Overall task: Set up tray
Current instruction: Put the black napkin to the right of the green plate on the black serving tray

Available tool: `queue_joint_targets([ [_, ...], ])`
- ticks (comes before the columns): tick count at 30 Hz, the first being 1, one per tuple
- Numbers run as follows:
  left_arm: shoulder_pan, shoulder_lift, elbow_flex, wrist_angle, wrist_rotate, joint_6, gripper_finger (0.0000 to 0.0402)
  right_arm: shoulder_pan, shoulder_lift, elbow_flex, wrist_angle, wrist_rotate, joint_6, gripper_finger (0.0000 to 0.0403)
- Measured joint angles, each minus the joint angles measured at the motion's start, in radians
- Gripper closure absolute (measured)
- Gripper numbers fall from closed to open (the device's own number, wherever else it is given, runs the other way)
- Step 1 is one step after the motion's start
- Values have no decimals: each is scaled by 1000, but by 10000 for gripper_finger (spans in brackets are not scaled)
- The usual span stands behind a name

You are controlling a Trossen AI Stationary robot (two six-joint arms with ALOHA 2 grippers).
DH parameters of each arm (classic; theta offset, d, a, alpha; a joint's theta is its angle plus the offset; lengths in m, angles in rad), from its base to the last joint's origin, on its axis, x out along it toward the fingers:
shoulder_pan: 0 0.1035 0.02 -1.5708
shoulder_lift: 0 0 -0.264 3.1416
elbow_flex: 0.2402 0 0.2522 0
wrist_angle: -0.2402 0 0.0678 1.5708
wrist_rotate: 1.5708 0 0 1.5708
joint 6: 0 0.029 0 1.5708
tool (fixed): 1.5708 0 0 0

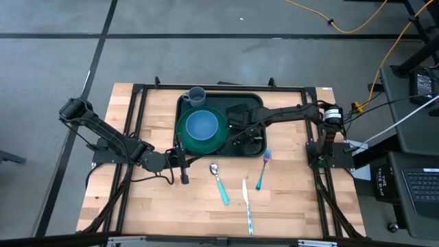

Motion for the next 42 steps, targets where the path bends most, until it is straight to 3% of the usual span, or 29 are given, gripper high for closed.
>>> queue_joint_targets([
  [4, 0, 0, 0, 0, 0, 0, 396, 0, 0, 0, 10, -14, 5, 307],
  [10, 0, 0, 0, 0, 0, 0, 396, 1, 0, 1, 79, -140, 29, 307],
  [21, 0, 0, 0, -30, 6, -7, 396, -29, -21, 38, 30, -71, 27, 310],
  [27, 0, -13, 0, -31, 15, -41, 396, -129, -92, 39, 26, -70, 31, 347],
  [31, 0, -71, 0, -81, 8, -49, 396, -178, -109, 39, 52, -81, 15, 393],
  [35, 0, -155, -20, -161, 22, -74, 400, -201, -109, 39, 82, -84, 0, 389],
  [42, 0, -337, -171, -156, 100, -81, 399, -226, -107, 39, 121, -114, -33, 395],
])
